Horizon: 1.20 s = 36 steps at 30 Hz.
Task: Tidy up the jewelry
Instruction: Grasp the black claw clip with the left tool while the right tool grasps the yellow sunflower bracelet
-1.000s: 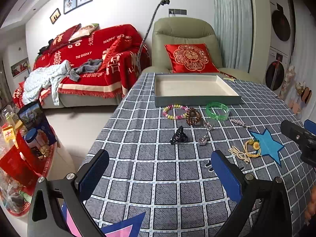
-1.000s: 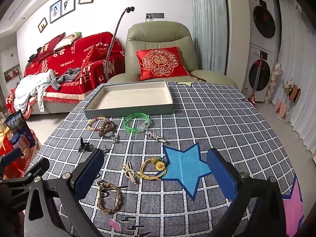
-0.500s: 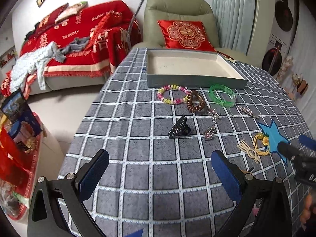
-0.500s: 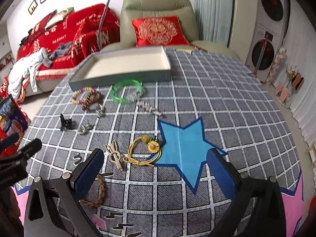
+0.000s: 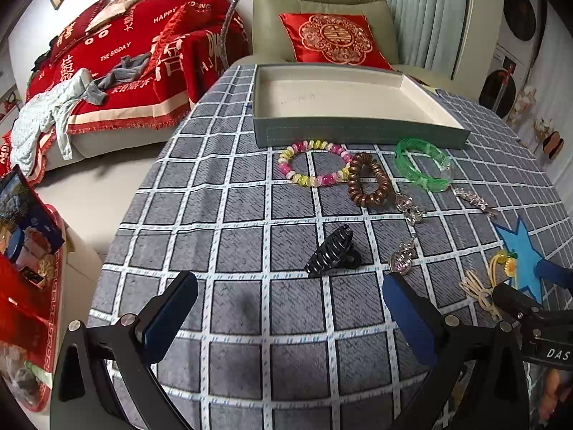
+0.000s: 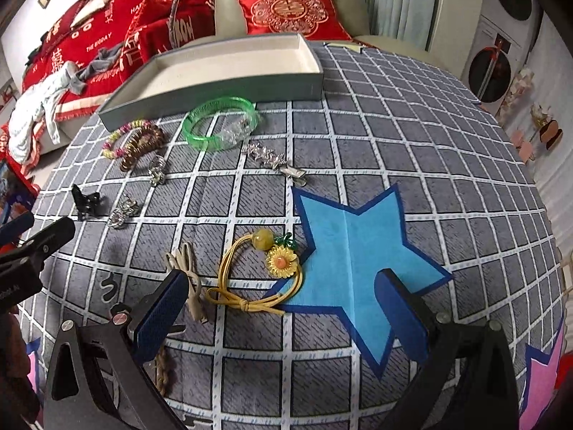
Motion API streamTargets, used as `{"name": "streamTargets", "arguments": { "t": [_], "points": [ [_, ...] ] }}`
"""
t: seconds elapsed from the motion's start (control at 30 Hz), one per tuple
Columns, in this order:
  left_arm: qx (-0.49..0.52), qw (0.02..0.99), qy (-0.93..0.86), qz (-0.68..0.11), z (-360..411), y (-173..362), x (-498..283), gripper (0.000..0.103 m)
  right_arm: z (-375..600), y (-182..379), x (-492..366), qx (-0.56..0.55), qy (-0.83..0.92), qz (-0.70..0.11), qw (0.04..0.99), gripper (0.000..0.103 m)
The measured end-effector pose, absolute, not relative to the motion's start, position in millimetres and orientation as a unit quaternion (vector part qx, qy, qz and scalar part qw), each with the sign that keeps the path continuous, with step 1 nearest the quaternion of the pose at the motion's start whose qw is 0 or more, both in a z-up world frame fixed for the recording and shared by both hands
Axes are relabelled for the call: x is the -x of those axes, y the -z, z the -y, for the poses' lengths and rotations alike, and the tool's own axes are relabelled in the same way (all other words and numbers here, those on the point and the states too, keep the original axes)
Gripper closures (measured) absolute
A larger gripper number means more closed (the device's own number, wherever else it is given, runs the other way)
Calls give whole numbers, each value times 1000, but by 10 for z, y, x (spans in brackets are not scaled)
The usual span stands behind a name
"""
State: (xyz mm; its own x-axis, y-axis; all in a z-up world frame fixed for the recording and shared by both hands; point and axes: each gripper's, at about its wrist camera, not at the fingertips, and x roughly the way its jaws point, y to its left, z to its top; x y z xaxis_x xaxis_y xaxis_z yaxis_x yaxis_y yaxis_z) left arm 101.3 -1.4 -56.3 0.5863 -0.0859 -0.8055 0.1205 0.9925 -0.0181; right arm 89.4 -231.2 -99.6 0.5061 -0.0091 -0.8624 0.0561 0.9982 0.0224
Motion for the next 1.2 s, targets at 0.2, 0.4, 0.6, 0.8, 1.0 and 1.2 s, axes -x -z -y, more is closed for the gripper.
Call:
{"name": "streamTargets", "arguments": {
  "t": [0.2,0.4,0.6,0.8,1.0,1.2],
  "points": [
    [-28,883,67,-463,93,653,-1152,0,2320,1089,-991,-37,19,-510,859,0],
    [-25,878,85,-471,163,704,-1258,0,2315,1104,-1026,-37,19,-516,856,0],
    [-43,880,114,-460,251,673,-1264,40,2300,1040,-1013,-39,8,-512,858,28],
    [-19,878,143,-456,212,646,-1268,55,2293,981,-1009,-61,-14,-512,857,85],
    [5,880,152,-451,85,542,-1248,56,2300,911,-984,-75,-24,-498,863,99],
    [10,887,157,-434,0,386,-1217,56,2358,814,-985,-90,-32,-488,867,99]
  ]
}}
